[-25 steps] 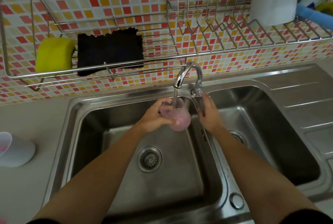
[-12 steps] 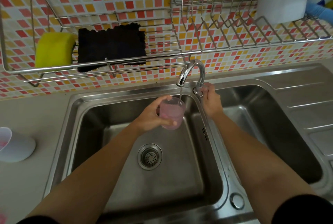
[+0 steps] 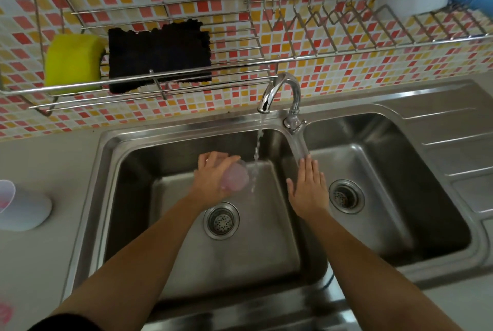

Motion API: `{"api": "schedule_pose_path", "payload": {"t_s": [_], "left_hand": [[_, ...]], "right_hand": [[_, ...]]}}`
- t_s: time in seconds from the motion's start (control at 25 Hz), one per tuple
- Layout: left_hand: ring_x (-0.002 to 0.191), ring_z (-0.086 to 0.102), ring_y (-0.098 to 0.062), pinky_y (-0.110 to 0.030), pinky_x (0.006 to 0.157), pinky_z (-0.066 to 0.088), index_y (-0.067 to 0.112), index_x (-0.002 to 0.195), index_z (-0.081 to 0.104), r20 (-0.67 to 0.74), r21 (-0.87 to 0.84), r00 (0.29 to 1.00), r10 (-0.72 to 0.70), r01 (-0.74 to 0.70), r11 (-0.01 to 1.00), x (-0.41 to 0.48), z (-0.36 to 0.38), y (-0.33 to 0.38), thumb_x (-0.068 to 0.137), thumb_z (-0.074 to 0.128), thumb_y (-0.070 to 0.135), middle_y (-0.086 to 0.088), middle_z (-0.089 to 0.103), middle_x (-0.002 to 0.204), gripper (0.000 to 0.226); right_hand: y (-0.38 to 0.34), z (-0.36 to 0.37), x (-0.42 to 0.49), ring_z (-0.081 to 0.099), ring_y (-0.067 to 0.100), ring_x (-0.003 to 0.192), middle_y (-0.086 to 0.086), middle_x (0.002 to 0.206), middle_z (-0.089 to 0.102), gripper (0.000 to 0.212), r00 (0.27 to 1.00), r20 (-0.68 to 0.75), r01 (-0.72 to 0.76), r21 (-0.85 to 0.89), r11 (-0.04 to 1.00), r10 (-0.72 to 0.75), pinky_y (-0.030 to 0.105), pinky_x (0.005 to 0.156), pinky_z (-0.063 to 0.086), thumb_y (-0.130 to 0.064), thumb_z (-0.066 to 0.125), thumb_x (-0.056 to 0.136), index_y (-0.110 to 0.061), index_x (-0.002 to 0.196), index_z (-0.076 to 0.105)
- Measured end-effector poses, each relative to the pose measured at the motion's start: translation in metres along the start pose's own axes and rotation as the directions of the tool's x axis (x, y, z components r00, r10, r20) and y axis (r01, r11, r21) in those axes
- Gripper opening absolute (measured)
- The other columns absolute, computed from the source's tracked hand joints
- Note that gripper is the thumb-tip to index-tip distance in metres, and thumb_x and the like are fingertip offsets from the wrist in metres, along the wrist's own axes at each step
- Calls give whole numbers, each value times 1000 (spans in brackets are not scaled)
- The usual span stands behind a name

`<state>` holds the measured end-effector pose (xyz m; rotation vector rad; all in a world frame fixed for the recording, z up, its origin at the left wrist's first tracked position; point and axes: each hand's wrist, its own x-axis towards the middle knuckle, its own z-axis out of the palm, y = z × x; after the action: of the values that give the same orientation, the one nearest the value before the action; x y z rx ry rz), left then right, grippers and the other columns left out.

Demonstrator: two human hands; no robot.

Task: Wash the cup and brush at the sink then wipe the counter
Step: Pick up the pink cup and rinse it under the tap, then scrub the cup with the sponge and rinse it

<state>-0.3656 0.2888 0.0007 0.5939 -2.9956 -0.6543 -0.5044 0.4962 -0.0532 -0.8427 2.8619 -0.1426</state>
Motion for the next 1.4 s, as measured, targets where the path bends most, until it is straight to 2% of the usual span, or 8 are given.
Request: {"api": "schedule_pose_path", "payload": {"t_s": [0.28,0.6,0.68,0.76,0.88,1.04,1.2,1.4], "left_hand": [[116,31,-30,-53,72,45,38,120,43,-92,460,978,187,-125,879,-17,2,-13,43,88,19,-8,56,124,91],[119,36,-30,-53,78,48,29,123,44,-68,693,857,510,-328,643,-24,-16,-6,46,83,9,-8,50,128,88],[120,33,-30,-53,81,47,31,125,44,-164,577,911,378,-223,786,-27,-17,-5,48,83,12,-6,45,130,88],[119,37,-27,-44,85,48,27,128,44,-303,46,952,43,-31,998,-34,-19,-4,56,83,12,-4,47,128,83],[106,53,-18,-25,74,53,18,126,42,-53,-866,909,-413,163,472,-53,-34,4,58,82,-6,1,51,117,82],[104,54,-19,-28,70,51,20,125,42,12,-934,929,-370,143,329,-84,-59,-5,63,76,-11,2,50,117,78],[111,55,-24,-42,84,54,19,130,43,-3,-940,938,-346,115,322,-101,-85,-24,64,77,-8,-4,50,126,78],[115,54,-14,-38,95,50,27,132,43,-43,-896,957,-286,89,435,-134,-119,-51,65,82,8,7,52,127,80]], "right_hand": [[5,0,0,-4,26,145,16,157,-3,62,996,-35,78,-27,997,-79,36,115,0,-33,22,99,-2,147,-1],[7,-1,1,-7,27,145,17,156,-7,66,994,-6,104,-38,994,-105,39,117,3,-36,24,98,0,146,-3],[4,-8,-1,-6,28,145,17,156,-7,67,991,13,137,-25,990,-137,40,118,6,-38,24,98,-1,147,-2],[-4,-23,-7,17,30,143,18,154,18,59,988,-59,149,127,981,-143,42,115,23,-36,29,98,-3,145,19],[-29,-52,-23,55,26,100,10,106,59,30,938,-347,192,453,870,-26,44,85,49,-31,36,95,-10,109,53],[-85,-121,-51,45,9,60,-5,68,46,25,779,-613,547,564,618,-130,25,57,40,-28,34,93,-14,79,50],[-161,-212,-53,38,4,65,-3,72,46,23,517,-822,798,360,483,-240,12,63,33,-17,39,93,-6,79,53],[-272,-281,-13,55,17,95,4,105,56,31,752,-422,652,364,665,-506,31,81,47,-35,51,92,-12,113,53]]}}
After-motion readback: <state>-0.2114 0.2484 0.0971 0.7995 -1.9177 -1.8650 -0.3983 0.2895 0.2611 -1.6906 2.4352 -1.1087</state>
